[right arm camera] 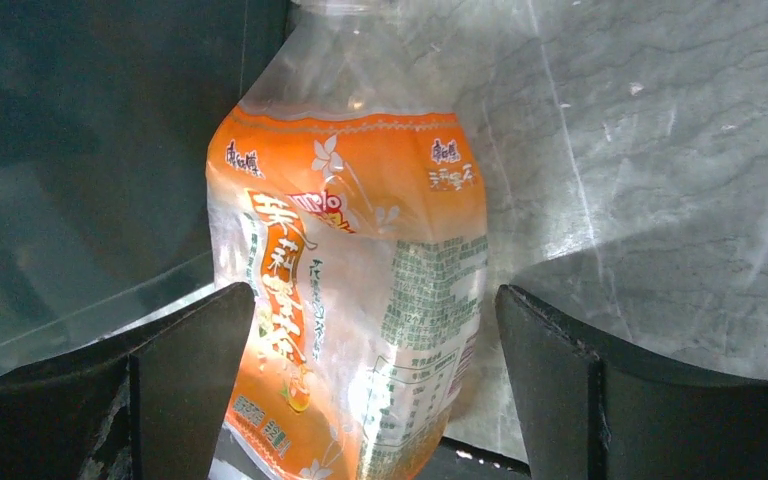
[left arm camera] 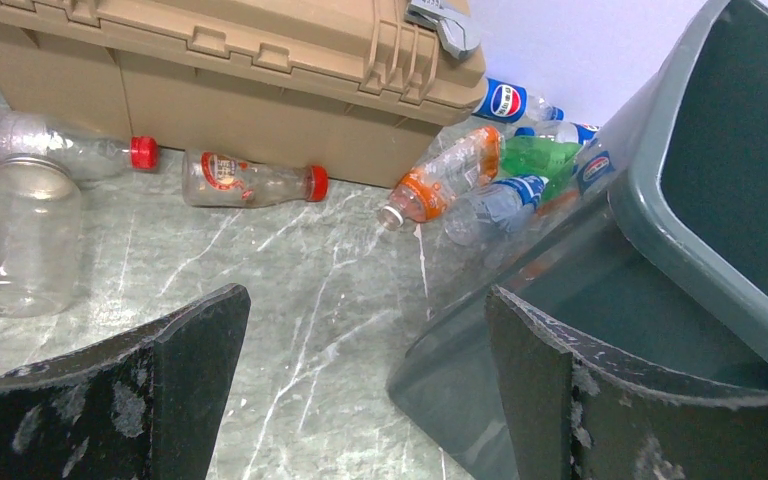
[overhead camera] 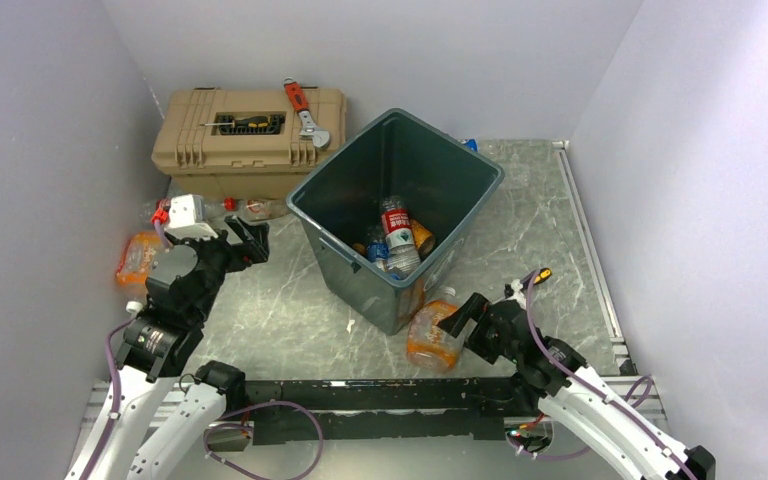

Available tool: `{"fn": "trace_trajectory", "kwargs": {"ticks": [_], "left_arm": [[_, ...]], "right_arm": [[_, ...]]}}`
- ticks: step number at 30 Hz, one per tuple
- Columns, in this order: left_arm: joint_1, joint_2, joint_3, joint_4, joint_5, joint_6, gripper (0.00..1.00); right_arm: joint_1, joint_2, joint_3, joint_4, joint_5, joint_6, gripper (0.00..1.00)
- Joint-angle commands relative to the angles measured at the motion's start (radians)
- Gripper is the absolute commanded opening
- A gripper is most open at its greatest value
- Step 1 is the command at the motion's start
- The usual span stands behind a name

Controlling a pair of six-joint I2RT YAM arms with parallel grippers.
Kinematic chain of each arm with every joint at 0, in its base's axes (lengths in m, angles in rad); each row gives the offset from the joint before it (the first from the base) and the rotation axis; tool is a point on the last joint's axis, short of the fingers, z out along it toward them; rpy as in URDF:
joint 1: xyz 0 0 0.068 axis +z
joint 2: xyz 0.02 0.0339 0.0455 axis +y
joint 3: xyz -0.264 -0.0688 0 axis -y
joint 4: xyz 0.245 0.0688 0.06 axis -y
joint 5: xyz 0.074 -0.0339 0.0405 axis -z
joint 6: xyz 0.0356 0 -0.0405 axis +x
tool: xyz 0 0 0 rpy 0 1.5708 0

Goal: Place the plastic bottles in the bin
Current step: Pick up the plastic bottle at the center of the board.

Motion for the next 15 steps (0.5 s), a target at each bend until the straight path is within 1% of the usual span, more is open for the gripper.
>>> {"fn": "trace_trajectory", "kwargs": {"ticks": [1, 3, 5, 8, 11, 15], "left_arm": [[0.004, 0.010, 0.011, 0.014, 0.019, -0.013, 0.93], [0.004, 0.008, 0.011, 0.013, 0.017, -0.013, 0.93], [0.004, 0.008, 0.008, 0.013, 0.018, -0.013, 0.93], [0.004, 0.012, 0.009, 0.013, 0.017, -0.014, 0.93], [0.004, 0.014, 0.009, 0.014, 0.019, -0.014, 0.93], [0.004, 0.016, 0.009, 0.014, 0.020, -0.014, 0.93]], "right_arm": [[0.001, 0.021, 0.012, -0.057, 0.042, 0.021, 0.97], [0.001, 0.049, -0.019, -0.001, 0.000, 0.031, 0.96], [0.002, 0.071, -0.057, 0.068, -0.042, 0.038, 0.91], [0.004, 0.060, -0.086, 0.124, -0.055, 0.057, 0.87], [0.004, 0.011, -0.100, 0.130, -0.055, 0.072, 0.82], [0.005, -0.096, -0.089, 0.050, -0.021, 0.093, 0.68]]}}
